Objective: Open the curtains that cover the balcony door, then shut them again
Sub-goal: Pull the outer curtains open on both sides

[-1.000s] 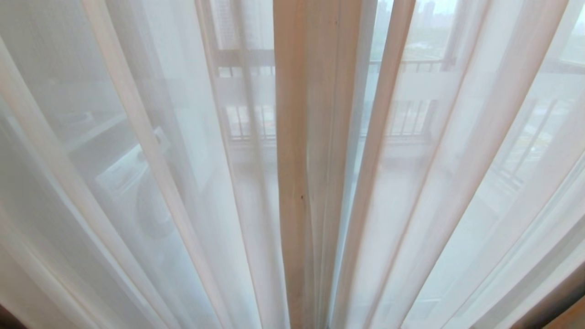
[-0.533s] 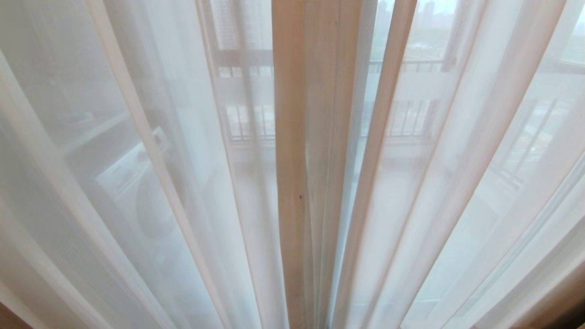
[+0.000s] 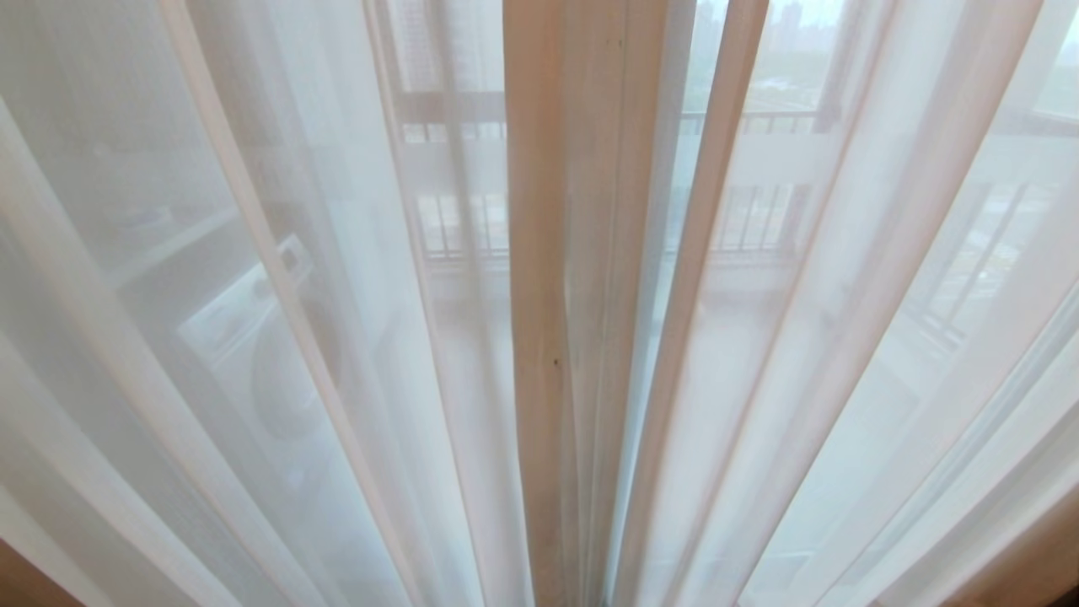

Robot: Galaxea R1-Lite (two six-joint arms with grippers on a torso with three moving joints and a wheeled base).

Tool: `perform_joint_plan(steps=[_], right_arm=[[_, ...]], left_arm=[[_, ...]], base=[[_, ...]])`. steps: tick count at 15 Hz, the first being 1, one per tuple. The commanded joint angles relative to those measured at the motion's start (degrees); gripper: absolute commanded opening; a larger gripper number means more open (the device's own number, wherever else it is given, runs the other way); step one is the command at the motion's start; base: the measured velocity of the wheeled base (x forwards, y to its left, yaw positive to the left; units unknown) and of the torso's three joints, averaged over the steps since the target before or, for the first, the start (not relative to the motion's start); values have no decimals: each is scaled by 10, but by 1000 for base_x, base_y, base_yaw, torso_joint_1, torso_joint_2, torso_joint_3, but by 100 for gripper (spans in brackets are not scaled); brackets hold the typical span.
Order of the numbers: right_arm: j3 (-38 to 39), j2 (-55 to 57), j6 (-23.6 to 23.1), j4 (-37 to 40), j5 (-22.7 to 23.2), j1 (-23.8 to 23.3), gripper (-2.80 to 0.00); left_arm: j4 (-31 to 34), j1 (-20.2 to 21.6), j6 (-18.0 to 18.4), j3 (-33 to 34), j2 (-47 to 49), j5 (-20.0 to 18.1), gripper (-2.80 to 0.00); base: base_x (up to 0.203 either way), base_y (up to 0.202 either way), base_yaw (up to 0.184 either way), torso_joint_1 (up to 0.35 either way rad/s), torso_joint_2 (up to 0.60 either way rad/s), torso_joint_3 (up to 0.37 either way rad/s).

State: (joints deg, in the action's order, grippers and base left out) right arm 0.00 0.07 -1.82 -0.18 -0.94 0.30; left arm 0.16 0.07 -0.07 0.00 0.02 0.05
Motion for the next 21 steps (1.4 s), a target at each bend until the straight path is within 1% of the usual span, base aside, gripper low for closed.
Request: perform_joint_plan(steps=[1,21], right_arm=[[0,0,0,0,0,0,-280],[0,0,0,0,0,0,-280]], left_arm=[[0,0,0,0,0,0,-280],[0,0,0,0,0,0,-280]], base=[[0,0,0,0,0,0],[0,0,0,0,0,0]])
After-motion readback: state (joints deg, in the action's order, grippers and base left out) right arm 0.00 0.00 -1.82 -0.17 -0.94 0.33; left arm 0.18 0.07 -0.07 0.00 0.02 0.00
